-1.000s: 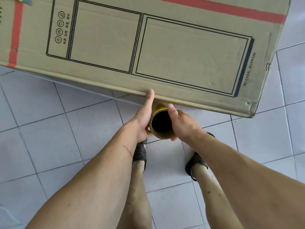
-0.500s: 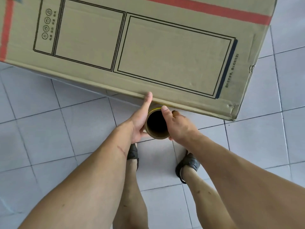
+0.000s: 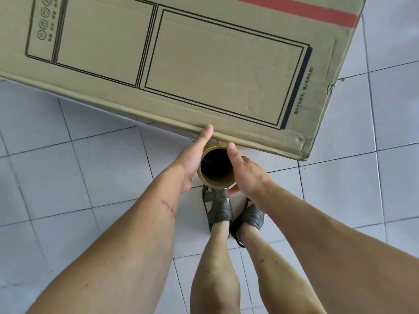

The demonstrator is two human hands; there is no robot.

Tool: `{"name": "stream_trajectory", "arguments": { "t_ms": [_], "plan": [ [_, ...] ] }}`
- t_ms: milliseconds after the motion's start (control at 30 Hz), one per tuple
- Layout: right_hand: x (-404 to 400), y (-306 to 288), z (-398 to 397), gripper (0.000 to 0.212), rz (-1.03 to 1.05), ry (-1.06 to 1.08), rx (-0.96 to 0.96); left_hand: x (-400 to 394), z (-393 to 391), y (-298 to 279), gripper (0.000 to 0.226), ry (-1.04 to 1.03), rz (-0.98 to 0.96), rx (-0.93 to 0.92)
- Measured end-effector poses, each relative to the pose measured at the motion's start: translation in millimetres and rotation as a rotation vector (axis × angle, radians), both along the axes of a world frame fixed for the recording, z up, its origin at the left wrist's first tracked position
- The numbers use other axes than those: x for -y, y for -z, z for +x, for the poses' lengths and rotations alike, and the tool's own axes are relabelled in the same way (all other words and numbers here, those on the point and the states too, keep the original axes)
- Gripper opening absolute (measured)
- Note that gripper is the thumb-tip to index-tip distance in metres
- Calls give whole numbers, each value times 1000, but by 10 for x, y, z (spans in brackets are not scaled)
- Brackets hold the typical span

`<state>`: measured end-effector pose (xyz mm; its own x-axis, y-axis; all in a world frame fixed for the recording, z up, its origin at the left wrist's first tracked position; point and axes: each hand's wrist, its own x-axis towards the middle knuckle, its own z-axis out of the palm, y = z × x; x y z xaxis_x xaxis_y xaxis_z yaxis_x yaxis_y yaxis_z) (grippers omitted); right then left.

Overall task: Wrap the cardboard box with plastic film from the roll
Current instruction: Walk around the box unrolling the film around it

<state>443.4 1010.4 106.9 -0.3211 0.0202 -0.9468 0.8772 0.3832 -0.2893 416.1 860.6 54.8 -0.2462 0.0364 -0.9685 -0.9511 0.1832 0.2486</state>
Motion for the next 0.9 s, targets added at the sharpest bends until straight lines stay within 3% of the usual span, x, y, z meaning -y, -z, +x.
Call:
{"name": "stream_trajectory", "arguments": {
  "t_ms": [67, 267, 900],
  "plan": [
    [8, 7, 8, 78, -10, 60, 6, -19, -12, -9, 114, -12, 8, -9],
    [-30, -82, 38, 71, 62, -34, -16, -23, 23, -23, 141, 53, 65, 104],
    [-59, -119, 70, 66, 215, -157, -98, -195, 232, -173, 121, -89, 182, 82]
  ]
}}
